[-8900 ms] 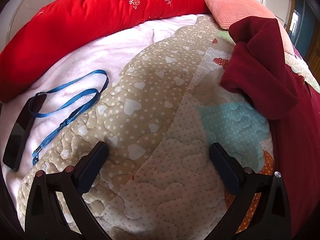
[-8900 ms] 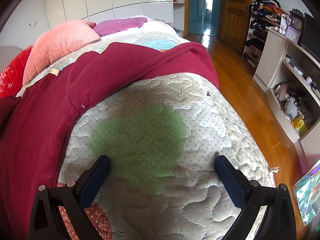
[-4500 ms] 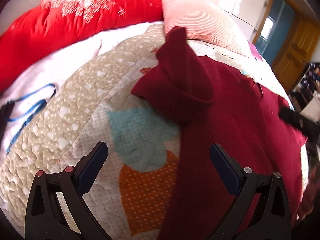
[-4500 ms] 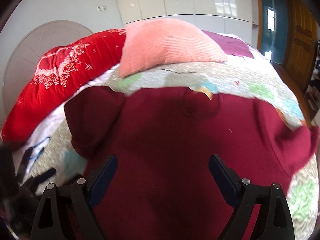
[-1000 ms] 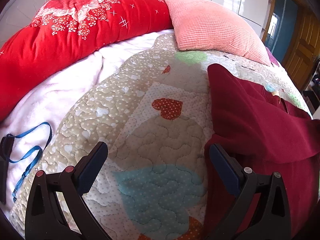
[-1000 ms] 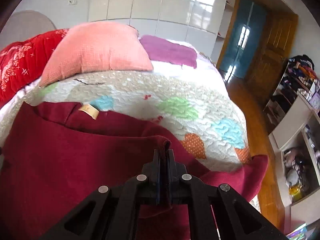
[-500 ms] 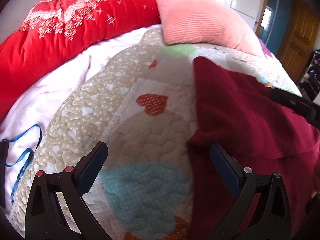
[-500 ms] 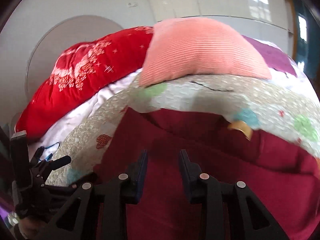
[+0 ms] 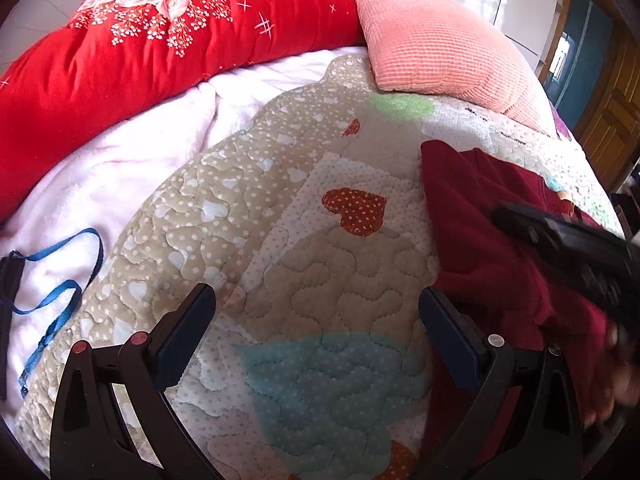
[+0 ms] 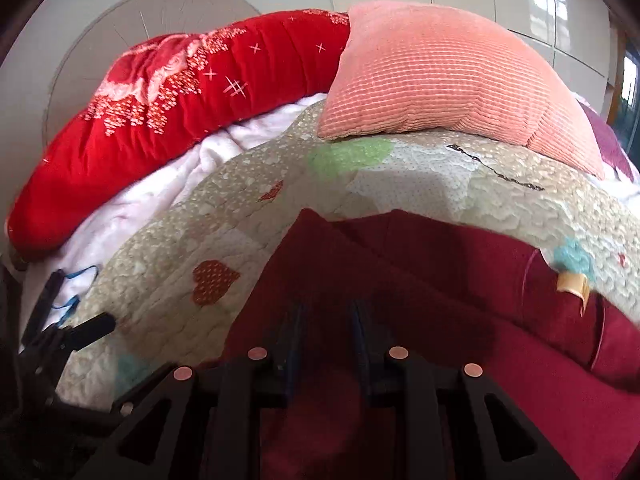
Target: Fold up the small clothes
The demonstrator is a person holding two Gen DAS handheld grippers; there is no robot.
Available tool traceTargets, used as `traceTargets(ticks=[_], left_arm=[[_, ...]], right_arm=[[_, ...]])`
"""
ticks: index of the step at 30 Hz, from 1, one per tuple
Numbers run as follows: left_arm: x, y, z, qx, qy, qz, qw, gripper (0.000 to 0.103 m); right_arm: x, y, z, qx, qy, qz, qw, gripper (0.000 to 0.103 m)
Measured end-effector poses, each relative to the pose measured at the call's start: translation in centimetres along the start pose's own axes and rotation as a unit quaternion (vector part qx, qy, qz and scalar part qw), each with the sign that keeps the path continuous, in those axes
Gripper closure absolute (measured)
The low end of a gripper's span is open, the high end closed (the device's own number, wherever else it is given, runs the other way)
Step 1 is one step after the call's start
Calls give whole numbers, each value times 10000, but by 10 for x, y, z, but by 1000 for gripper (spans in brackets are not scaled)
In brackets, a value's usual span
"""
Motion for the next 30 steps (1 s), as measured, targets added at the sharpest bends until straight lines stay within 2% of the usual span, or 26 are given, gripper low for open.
traceTargets(ticks=[2,4,5,8,11,14,16,18,19,20,22,23,26,27,28,30], left_arm=[[-3,2,-2,-56,12,72,10000,1],[-6,3,-3,-117,10,129,9998,1],[-7,3,-2,-126,-4,144,9998,1],[-12,4,3,-82,-114,186,9997,1],[-19,3,14,46,-281,181,9994,1],[-28,2,30,156,-548,213,9982,1],[-27,5,43,200,-585,180,9979,1],[-24,12,61,307,-613,255,9973,1],[-20,14,68,377,-594,266,9972,1],[-12,15,75,495,-501,152,9974,1],[11,9,85,739,-159,-333,9966,1],[21,5,87,799,-87,-535,9953,1],[24,6,82,486,-226,-593,9968,1],[24,6,81,390,-256,-645,9968,1],[24,7,81,328,-240,-669,9969,1],[16,6,85,274,-206,-665,9972,1]], right_arm=[[12,-20,-5,-131,-29,-295,9995,80],[8,-31,-9,-285,-167,-106,9994,80],[1,-35,-11,-308,-171,-169,9992,80],[-31,-44,0,-134,-12,-127,9998,80],[-70,-52,42,139,-502,207,9984,78],[-107,-61,103,463,-1219,565,9898,73],[-113,-66,138,619,-1600,471,9841,65],[-103,-76,178,805,-2114,129,9740,65],[-101,-81,191,994,-2097,36,9727,67],[-105,-83,197,1215,-1801,170,9760,67],[-124,-86,201,1544,-1516,312,9758,67],[-133,-89,204,1616,-1534,356,9742,67],[-167,-97,212,1682,-1682,731,9685,66],[-173,-99,222,1667,-1861,807,9649,62],[-170,-103,232,1640,-2044,699,9625,60],[-156,-114,246,1800,-1855,198,9658,60]])
Point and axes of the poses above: each gripper's, at about its wrist camera, not at the fingertips, and x roughly the way its jaws point, z to its right, y to its top, the point moved 6 cm from there along x, roughly the way its jaws point, and after that the axes turned 6 degrees about x, right-handed, at the moved point
